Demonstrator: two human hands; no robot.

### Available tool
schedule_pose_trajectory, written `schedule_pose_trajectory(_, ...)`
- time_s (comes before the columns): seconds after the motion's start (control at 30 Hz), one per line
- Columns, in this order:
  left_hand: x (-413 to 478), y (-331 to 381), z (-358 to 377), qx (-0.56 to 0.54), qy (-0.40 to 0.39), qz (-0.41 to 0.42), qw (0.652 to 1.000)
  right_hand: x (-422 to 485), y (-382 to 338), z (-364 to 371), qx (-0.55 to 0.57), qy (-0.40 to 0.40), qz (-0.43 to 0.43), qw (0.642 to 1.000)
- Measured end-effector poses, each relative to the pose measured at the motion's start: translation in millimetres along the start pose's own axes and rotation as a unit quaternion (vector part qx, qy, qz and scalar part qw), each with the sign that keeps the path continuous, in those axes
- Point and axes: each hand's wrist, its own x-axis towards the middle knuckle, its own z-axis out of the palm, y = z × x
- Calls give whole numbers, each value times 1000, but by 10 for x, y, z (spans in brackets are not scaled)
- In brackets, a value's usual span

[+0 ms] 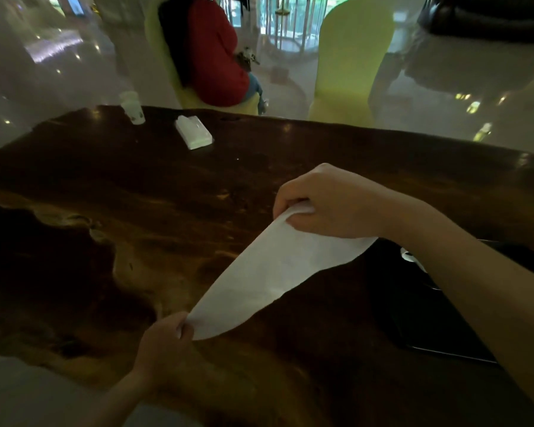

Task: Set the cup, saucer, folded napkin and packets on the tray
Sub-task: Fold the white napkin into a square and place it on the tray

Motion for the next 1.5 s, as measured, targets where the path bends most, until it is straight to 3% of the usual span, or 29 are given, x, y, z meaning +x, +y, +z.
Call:
schedule_pose_trajectory(0.2, -195, 11, 36, -53, 16, -33, 998, 55, -246, -135, -36, 22, -28, 999)
schedule_pose_trajectory(0.47, 63, 434, 98, -131, -55, 70, 987, 174, -306, -460, -25, 61, 19, 998)
schedule_pose_trajectory(0.8, 336, 690, 227, -162, -37, 72, 984, 164, -213, -838, -105, 91, 84, 987)
schedule_pose_trajectory(0.97, 436, 723, 204, -177, -100, 44, 978, 126, -71, -832, -115, 102, 119, 981)
schedule_pose_trajectory(1.17, 553, 964, 289, -263, -199, -23, 944, 308, 222, -727, -149, 213, 163, 952)
schedule_pose_trajectory(1.33, 599, 1227, 428, -363, -254, -115, 889, 520, 564, -569, -160, 146, 215, 952)
schedule_pose_trajectory(1.5, 788, 1227, 456, -363, -279, -205, 865, 620, 1038, -415, -92, 165, 296, 936)
